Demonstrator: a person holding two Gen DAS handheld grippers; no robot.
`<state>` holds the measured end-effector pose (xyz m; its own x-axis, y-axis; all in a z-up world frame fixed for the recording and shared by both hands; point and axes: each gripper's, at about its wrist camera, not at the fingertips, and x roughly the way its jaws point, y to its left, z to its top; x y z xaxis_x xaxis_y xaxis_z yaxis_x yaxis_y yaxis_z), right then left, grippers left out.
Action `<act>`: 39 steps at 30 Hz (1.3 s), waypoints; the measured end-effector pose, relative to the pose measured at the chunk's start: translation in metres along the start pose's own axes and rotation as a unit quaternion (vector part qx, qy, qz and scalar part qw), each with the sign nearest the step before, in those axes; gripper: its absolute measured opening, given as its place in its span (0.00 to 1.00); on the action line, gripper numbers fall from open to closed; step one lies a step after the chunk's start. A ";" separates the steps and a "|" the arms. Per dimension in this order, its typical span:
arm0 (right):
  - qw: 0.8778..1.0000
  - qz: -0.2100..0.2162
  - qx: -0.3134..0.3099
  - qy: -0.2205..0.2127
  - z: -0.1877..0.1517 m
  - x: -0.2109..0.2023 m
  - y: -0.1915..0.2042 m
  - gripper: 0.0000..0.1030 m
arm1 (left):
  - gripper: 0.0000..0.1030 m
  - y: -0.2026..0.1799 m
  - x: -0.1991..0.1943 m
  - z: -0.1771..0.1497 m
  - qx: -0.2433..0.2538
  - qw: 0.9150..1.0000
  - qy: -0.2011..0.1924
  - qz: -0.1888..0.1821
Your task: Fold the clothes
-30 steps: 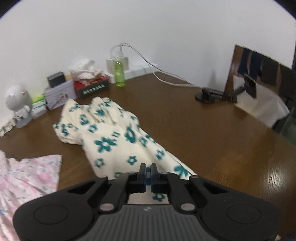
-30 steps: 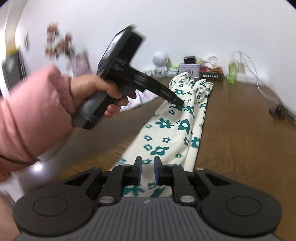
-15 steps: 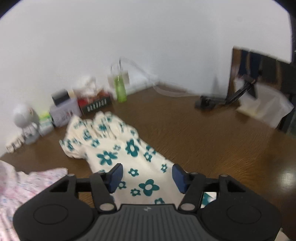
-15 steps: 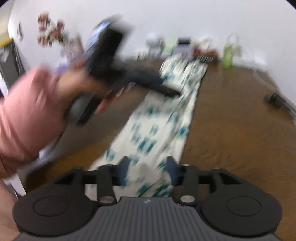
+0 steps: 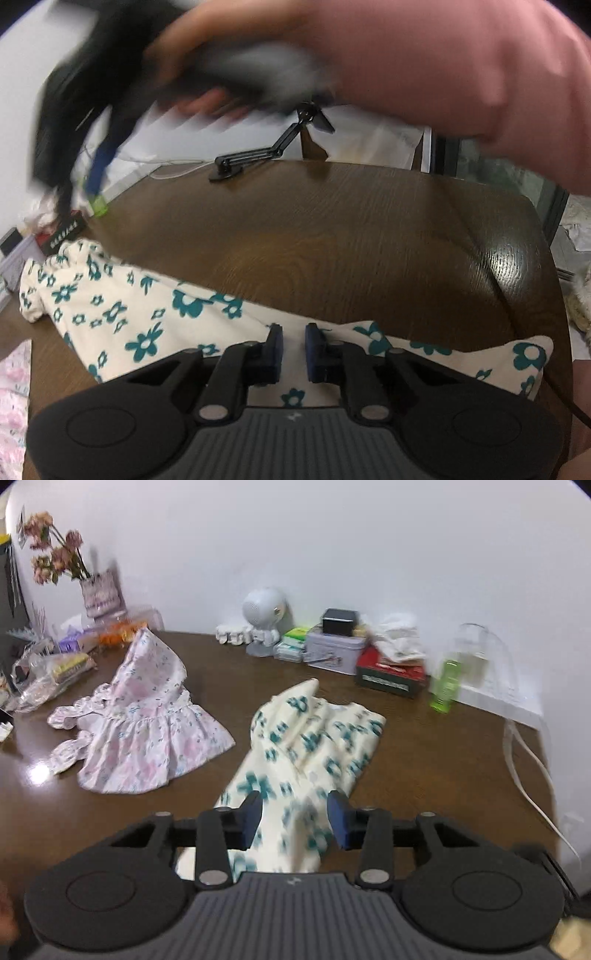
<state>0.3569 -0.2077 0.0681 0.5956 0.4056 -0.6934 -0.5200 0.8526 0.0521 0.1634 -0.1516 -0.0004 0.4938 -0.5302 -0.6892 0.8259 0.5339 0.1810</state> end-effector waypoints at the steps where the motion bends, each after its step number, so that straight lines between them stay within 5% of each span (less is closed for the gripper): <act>1: 1.000 -0.006 -0.008 -0.002 0.006 0.016 0.002 0.38 | 0.08 0.002 0.001 0.000 -0.005 1.000 0.000 -0.002; 7: 1.000 0.003 -0.011 0.002 0.053 0.093 0.006 0.44 | 0.08 0.014 0.001 -0.006 -0.037 0.999 -0.013 -0.023; 11: 0.999 -0.014 -0.027 0.036 0.070 0.141 0.017 0.71 | 0.08 0.015 0.003 -0.009 -0.042 0.999 -0.020 -0.026; 13: 0.997 -0.031 -0.045 0.062 0.074 0.163 0.025 0.76 | 0.08 0.017 0.004 -0.009 -0.044 0.998 -0.023 -0.028; 14: 0.995 -0.045 -0.051 0.072 0.074 0.171 0.028 0.72 | 0.08 0.018 0.004 -0.010 -0.047 0.998 -0.024 -0.030; 17: 0.992 -0.071 -0.032 0.096 0.076 0.185 0.023 0.04 | 0.08 0.020 0.005 -0.012 -0.055 0.998 -0.027 -0.035; 25: 0.991 -0.081 0.075 0.069 0.070 0.191 -0.030 0.05 | 0.08 0.022 0.007 -0.014 -0.062 0.997 -0.029 -0.040; 28: 0.991 -0.045 0.111 0.053 0.069 0.182 -0.043 0.21 | 0.08 0.023 0.006 -0.015 -0.065 0.997 -0.030 -0.039; 30: 0.990 -0.032 0.135 0.014 0.074 0.158 -0.054 0.41 | 0.08 0.022 0.005 -0.016 -0.066 0.997 -0.031 -0.037; 34: 0.991 -0.036 0.123 -0.040 0.073 0.102 -0.070 0.40 | 0.08 0.019 -0.004 -0.019 -0.065 0.997 -0.032 -0.034; 39: 1.000 -0.013 0.011 0.014 0.028 0.067 -0.055 0.18 | 0.08 0.017 -0.002 -0.019 -0.063 0.997 -0.032 -0.029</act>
<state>0.4430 -0.2182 0.0392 0.5916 0.3735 -0.7145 -0.4909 0.8699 0.0483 0.1715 -0.1293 -0.0092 0.4651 -0.6019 -0.6492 0.8153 0.5770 0.0490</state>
